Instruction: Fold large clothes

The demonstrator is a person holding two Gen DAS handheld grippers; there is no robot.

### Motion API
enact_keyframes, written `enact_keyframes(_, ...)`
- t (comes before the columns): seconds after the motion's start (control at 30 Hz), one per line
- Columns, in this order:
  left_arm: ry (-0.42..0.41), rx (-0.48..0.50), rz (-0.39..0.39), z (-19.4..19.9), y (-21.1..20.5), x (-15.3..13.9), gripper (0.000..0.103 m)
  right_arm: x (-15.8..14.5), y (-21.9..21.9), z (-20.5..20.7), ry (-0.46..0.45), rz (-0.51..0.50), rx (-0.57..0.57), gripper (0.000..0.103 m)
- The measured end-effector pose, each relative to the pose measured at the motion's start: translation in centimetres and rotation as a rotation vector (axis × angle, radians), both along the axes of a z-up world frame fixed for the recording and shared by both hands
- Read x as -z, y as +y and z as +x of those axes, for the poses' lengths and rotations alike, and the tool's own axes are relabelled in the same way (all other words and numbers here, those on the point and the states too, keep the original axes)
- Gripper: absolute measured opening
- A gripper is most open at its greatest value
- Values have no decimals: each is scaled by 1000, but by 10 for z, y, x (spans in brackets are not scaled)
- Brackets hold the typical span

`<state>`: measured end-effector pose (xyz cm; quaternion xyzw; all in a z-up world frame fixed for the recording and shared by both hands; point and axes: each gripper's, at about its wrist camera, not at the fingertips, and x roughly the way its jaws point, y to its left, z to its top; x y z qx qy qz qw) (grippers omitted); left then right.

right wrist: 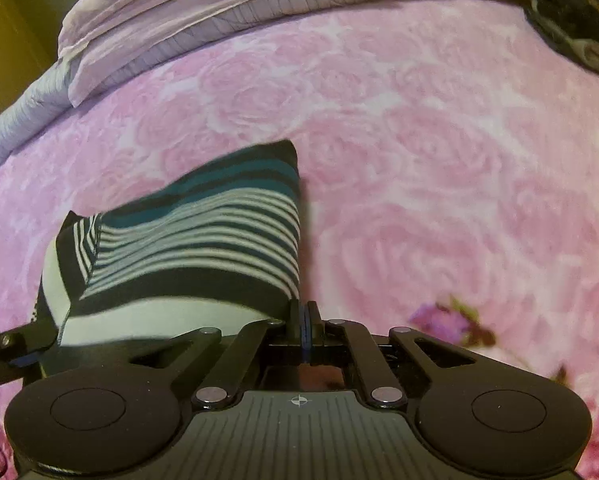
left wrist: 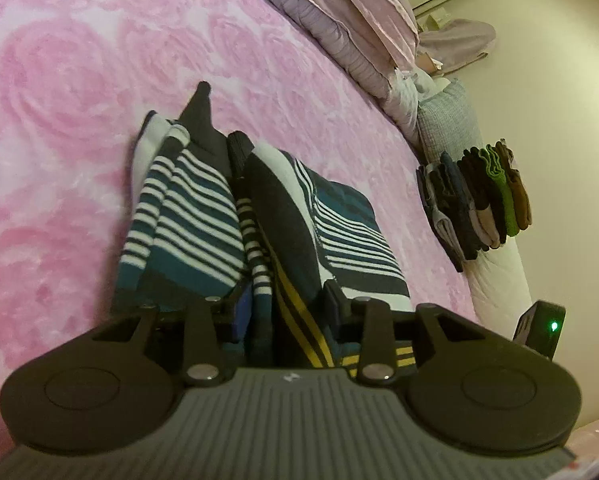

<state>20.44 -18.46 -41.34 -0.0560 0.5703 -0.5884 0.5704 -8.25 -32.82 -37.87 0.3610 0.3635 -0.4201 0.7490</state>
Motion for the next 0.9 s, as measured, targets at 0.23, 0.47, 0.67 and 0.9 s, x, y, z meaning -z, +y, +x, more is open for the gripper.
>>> enact_keyframes(0.23, -136, 37, -54, -7, -3, -21, 19, -5, -2, 16, 64, 1, -28, 0)
enact_keyframes(0.47, -253, -62, -97, 22, 29, -51, 19, -30, 7, 52, 49, -60, -148, 0)
enact_keyframes(0.67, -220, -122, -4, 38, 43, -14, 20, -23, 25, 86, 106, -138, -216, 0)
enact_keyframes(0.9, -348, -108, 30, 22, 38, -29, 24, -21, 27, 78, 78, -157, -203, 0)
